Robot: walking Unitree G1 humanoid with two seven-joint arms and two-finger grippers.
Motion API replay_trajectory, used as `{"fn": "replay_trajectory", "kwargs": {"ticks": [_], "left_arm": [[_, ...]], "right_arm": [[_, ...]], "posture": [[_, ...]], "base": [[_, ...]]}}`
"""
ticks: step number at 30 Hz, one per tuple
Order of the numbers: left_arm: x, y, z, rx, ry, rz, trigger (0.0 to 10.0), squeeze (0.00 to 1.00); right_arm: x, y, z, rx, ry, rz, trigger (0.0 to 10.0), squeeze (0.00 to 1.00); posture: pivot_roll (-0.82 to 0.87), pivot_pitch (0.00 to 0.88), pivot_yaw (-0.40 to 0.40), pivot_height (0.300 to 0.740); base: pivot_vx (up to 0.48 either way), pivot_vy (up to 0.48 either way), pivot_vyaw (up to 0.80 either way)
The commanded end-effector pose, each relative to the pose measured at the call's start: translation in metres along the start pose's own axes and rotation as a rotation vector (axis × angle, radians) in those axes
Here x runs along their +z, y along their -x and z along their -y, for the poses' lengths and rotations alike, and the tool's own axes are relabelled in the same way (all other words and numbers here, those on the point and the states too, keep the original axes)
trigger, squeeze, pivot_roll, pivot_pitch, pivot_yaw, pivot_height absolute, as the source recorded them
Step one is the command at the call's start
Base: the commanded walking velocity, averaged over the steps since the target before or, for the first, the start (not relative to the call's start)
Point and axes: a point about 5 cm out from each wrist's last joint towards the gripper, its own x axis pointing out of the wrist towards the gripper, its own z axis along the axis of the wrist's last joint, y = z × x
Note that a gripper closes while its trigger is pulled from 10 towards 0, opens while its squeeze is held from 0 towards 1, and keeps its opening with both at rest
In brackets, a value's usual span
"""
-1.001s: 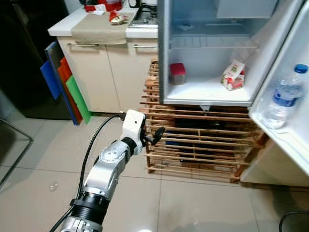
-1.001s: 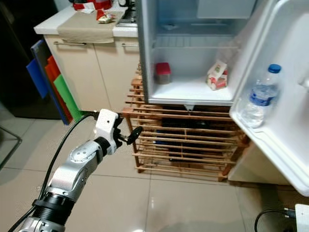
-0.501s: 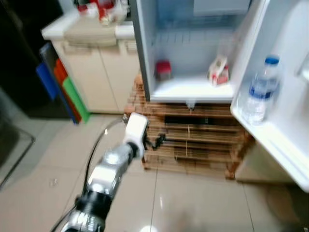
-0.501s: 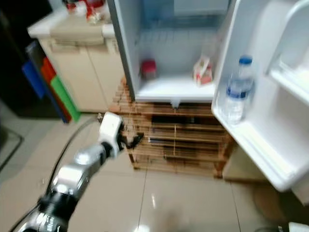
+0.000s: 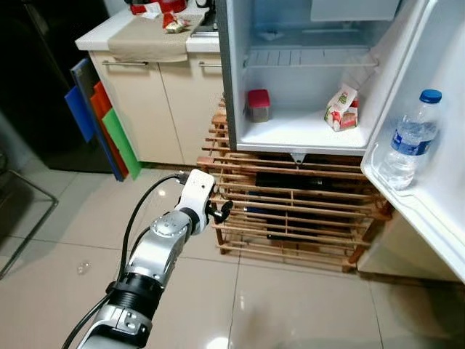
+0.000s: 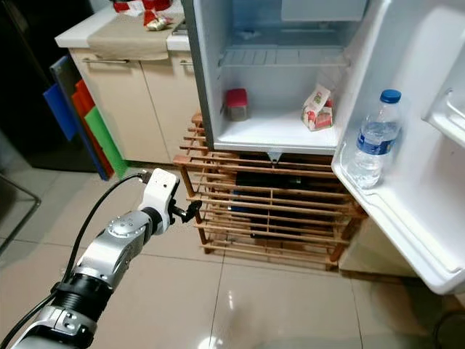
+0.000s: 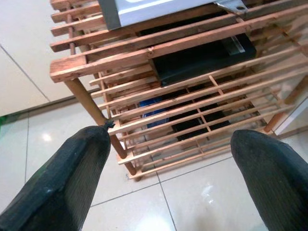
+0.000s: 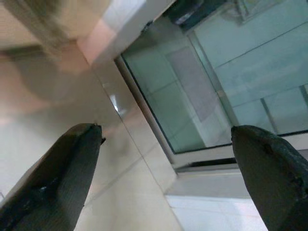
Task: Restocking fridge
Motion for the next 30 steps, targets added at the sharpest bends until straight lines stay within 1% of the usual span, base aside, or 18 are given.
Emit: {"fn": "replay_trajectory", "kwargs": {"ticks": [1, 2, 3, 5, 6, 7, 8, 10, 12, 13, 14, 16, 17, 19, 21, 23, 25, 30], "left_arm": [[-0.004, -0.001, 0.002, -0.014, -0.024, -0.026, 10.0, 0.0], [-0.008, 0.0, 0.005, -0.048, -0.018, -0.041, 10.0, 0.0], [-0.008, 0.0, 0.005, -0.048, -0.018, -0.041, 10.0, 0.0], [-0.014, 0.0, 0.008, -0.071, -0.016, -0.073, 10.0, 0.0], [-0.018, 0.0, 0.008, -0.068, 0.022, -0.09, 10.0, 0.0], [-0.024, -0.002, 0.006, -0.054, 0.053, -0.125, 10.0, 0.0], [-0.024, -0.002, 0.006, -0.054, 0.053, -0.125, 10.0, 0.0], [-0.027, -0.003, 0.005, -0.043, 0.038, -0.144, 10.0, 0.0], [-0.031, -0.003, 0.003, -0.039, 0.017, -0.167, 10.0, 0.0], [-0.034, -0.003, 0.003, -0.04, 0.006, -0.184, 10.0, 0.0], [-0.034, -0.003, 0.003, -0.04, 0.006, -0.184, 10.0, 0.0], [-0.049, 0.0, 0.002, -0.054, -0.051, -0.264, 10.0, 0.0], [-0.049, 0.0, 0.002, -0.054, -0.051, -0.264, 10.0, 0.0], [-0.062, 0.004, -0.001, -0.056, -0.086, -0.324, 10.0, 0.0], [-0.08, 0.011, -0.007, -0.043, -0.101, -0.384, 10.0, 0.0], [-0.085, 0.013, -0.009, -0.038, -0.104, -0.403, 10.0, 0.0], [-0.103, 0.019, -0.014, -0.022, -0.097, -0.463, 10.0, 0.0], [-0.135, 0.035, -0.022, 0.02, -0.053, -0.592, 10.0, 0.0]], "right_arm": [[0.032, 0.005, -0.024, 0.107, -0.081, 0.141, 10.0, 0.0], [0.038, 0.008, -0.032, 0.147, -0.102, 0.155, 10.0, 0.0], [0.038, 0.008, -0.032, 0.147, -0.102, 0.155, 10.0, 0.0], [0.049, 0.015, -0.051, 0.255, -0.147, 0.184, 10.0, 0.0], [0.056, 0.021, -0.061, 0.327, -0.161, 0.204, 10.0, 0.0], [0.066, 0.038, -0.085, 0.506, -0.156, 0.248, 10.0, 0.0], [0.066, 0.038, -0.085, 0.506, -0.156, 0.248, 10.0, 0.0], [0.076, 0.062, -0.108, 0.716, -0.13, 0.303, 10.0, 0.0], [0.084, 0.096, -0.127, 0.967, -0.089, 0.368, 10.0, 0.0], [0.085, 0.111, -0.134, 1.073, -0.06, 0.392, 10.0, 0.0], [0.085, 0.111, -0.134, 1.073, -0.06, 0.392, 10.0, 0.0], [0.08, 0.146, -0.141, 1.32, 0.025, 0.422, 10.0, 0.0], [0.08, 0.146, -0.141, 1.32, 0.025, 0.422, 10.0, 0.0], [0.076, 0.158, -0.142, 1.411, 0.055, 0.416, 10.0, 0.0], [0.073, 0.149, -0.14, 1.374, 0.05, 0.388, 10.0, 0.0], [0.072, 0.147, -0.139, 1.364, 0.051, 0.375, 10.0, 0.0], [0.072, 0.144, -0.138, 1.331, 0.06, 0.348, 10.0, 0.0], [0.073, 0.146, -0.142, 1.312, 0.078, 0.319, 10.0, 0.0]], "posture": [[-0.17, 0.0, 0.057, 0.74], [-0.17, 0.0, 0.058, 0.74], [-0.17, 0.0, 0.058, 0.74], [-0.17, 0.0, 0.059, 0.74], [-0.17, 0.0, 0.061, 0.74], [-0.17, 0.0, 0.061, 0.74], [-0.17, 0.0, 0.061, 0.74], [-0.17, 0.0, 0.063, 0.74], [-0.17, 0.0, 0.064, 0.74], [-0.17, 0.0, 0.065, 0.74], [-0.17, 0.0, 0.065, 0.74], [-0.17, 0.0, 0.065, 0.74], [-0.17, 0.0, 0.065, 0.74], [-0.17, 0.0, 0.065, 0.74], [-0.17, 0.0, 0.065, 0.74], [-0.17, 0.0, 0.066, 0.74], [-0.16, 0.0, 0.068, 0.74], [-0.16, 0.0, 0.072, 0.74]], "base": [[0.0, 0.0, 0.0], [0.0, 0.0, 0.0], [0.0, 0.0, 0.0], [0.0, 0.0, 0.0], [0.0, 0.0, 0.0], [0.0, 0.0, 0.0], [0.0, 0.0, 0.0], [0.0, 0.0, 0.0], [0.0, 0.0, 0.0], [0.0, 0.0, 0.0], [0.0, 0.0, 0.0], [0.0, 0.0, 0.0], [0.0, 0.0, 0.0], [0.0, 0.0, 0.0], [0.0, 0.0, 0.0], [0.0, 0.0, 0.0], [0.0, 0.0, 0.0], [0.0, 0.0, 0.0]]}}
